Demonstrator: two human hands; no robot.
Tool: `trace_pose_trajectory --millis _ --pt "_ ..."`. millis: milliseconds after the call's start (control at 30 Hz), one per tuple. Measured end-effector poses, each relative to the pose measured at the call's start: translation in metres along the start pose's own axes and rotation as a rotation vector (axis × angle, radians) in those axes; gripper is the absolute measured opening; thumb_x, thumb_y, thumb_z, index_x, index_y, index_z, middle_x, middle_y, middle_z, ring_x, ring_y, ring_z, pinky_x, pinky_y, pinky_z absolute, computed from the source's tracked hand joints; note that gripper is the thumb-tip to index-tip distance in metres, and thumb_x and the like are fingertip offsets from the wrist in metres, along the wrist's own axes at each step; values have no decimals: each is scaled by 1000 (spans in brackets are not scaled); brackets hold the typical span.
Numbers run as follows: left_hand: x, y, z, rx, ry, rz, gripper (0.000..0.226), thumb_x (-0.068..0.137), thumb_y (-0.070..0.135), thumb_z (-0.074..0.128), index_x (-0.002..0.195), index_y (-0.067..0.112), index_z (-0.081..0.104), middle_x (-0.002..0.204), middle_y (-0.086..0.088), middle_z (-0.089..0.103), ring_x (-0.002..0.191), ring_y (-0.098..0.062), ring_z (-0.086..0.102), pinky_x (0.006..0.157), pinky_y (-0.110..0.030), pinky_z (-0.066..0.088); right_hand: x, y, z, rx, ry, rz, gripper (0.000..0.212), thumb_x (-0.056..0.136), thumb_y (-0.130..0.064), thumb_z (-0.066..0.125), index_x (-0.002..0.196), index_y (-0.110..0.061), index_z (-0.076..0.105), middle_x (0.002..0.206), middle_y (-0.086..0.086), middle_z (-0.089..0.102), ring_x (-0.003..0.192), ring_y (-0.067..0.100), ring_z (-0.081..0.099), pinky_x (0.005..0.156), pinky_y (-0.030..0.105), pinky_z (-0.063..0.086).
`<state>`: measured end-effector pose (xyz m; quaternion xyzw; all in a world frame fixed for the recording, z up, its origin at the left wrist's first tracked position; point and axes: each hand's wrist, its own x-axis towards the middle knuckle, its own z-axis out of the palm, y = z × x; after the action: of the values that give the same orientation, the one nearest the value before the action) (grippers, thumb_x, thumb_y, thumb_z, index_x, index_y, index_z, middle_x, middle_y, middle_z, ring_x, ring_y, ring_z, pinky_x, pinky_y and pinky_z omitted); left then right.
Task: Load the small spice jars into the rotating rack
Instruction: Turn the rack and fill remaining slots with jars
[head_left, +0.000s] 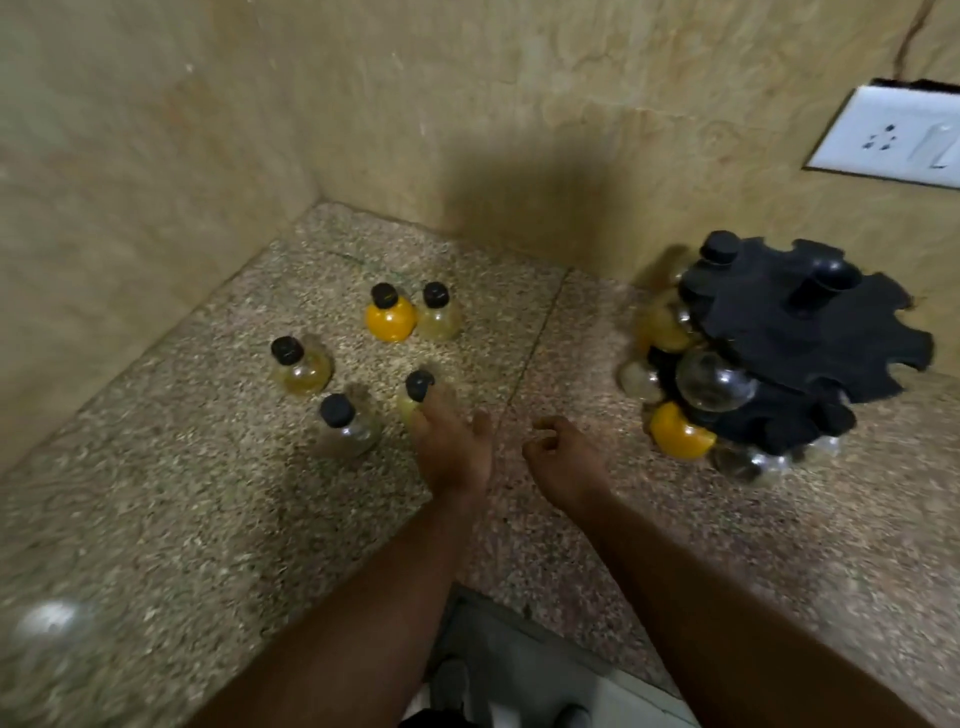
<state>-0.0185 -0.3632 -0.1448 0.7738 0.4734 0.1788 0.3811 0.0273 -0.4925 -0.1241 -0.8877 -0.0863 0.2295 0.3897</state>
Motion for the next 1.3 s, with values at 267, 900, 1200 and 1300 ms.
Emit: trace_pose_trajectory --millis 267,900,1200,1300 --pt "43 -28 -34 65 81 113 75 87 40 68 149 17 32 138 -12 50 124 -34 52 94 -45 51 27 -21 63 -611 -231 -75 86 86 -62 57 156 -30 19 165 12 17 149 39 20 114 62 28" --pt "75 -15 -38 143 -85 52 41 92 50 50 118 20 61 114 -5 65 100 -27 65 81 -41 55 51 -44 85 -532 -54 -187 76 90 -53 61 154 -28 27 164 12 25 148 37 29 110 63 37" --pt "67 -40 -43 -13 -41 -74 39 100 33 41 70 14 58 71 -5 63 64 -23 58 49 -30 25 91 -104 86 -568 -138 -655 68 94 -35 58 156 -30 28 164 7 28 147 33 31 109 56 40" --pt "64 -46 -46 -37 -76 -122 41 103 31 37 74 12 60 79 -8 66 70 -26 60 53 -32 30 98 -120 95 -718 -299 -702 73 97 -35 58 160 -32 19 168 3 18 152 28 20 113 53 35"
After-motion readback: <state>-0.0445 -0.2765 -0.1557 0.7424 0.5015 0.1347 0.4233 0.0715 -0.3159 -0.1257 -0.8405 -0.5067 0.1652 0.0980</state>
